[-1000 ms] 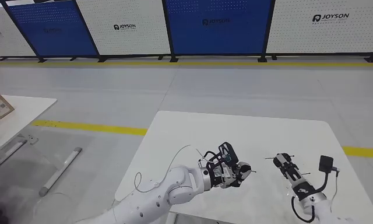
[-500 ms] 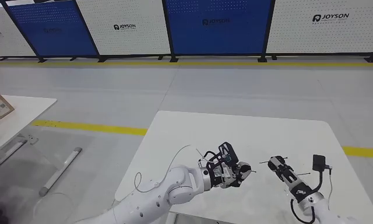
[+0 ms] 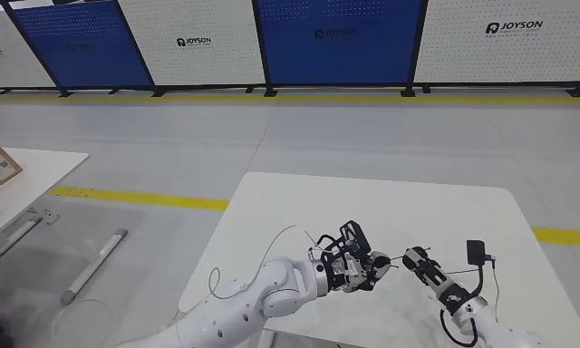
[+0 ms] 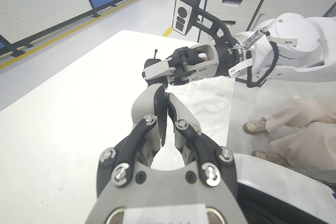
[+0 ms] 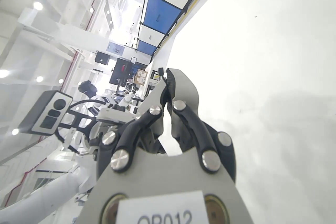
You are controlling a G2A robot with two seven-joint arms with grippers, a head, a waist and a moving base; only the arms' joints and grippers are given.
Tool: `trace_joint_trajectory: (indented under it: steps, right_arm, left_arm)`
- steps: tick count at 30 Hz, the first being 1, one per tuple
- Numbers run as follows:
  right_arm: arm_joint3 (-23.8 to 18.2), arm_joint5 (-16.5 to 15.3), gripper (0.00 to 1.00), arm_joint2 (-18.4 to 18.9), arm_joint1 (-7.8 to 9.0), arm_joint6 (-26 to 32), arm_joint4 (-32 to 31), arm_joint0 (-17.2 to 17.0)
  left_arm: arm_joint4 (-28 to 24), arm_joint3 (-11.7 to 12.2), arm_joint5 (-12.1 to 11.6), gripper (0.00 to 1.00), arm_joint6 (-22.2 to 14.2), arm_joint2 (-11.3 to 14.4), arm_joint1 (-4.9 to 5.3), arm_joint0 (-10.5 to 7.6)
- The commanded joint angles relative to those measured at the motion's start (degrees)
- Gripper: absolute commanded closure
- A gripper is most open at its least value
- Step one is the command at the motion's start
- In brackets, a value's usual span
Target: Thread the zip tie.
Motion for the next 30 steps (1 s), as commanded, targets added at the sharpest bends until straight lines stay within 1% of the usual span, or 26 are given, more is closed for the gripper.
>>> trace_joint_trajectory:
  steps: [1,5,8,12,17,28,30]
  right_arm:
    - [-0.01,0.04,1.0,-0.01,0.01,0.01,-0.05,0.0]
    - [-0.36,-0.43,1.0,0.32,-0.07,-0.43,-0.09,-0.41]
    - [-0.94,-1.84,1.0,1.56,0.04,0.95,1.15,-1.59]
    - [-1.33,-4.73,1.0,4.25,0.32,4.14,4.26,-3.64]
    - [-0.75,-6.73,1.0,6.01,0.29,5.49,7.35,-4.74]
    - [-0.46,-6.95,1.0,6.18,0.24,6.0,7.92,-4.68]
    - [-0.63,-6.54,1.0,5.96,0.14,5.5,7.42,-4.74]
  left_arm:
    - [0.0,0.0,0.0,1.0,0.0,0.0,0.0,0.0]
    - [0.0,0.0,0.0,1.0,0.0,0.0,0.0,0.0]
    - [0.0,0.0,0.0,1.0,0.0,0.0,0.0,0.0]
    - [0.0,0.0,0.0,1.0,0.0,0.0,0.0,0.0]
    - [0.0,0.0,0.0,1.0,0.0,0.0,0.0,0.0]
    - [0.0,0.0,0.0,1.0,0.0,0.0,0.0,0.0]
    - [0.0,0.0,0.0,1.0,0.0,0.0,0.0,0.0]
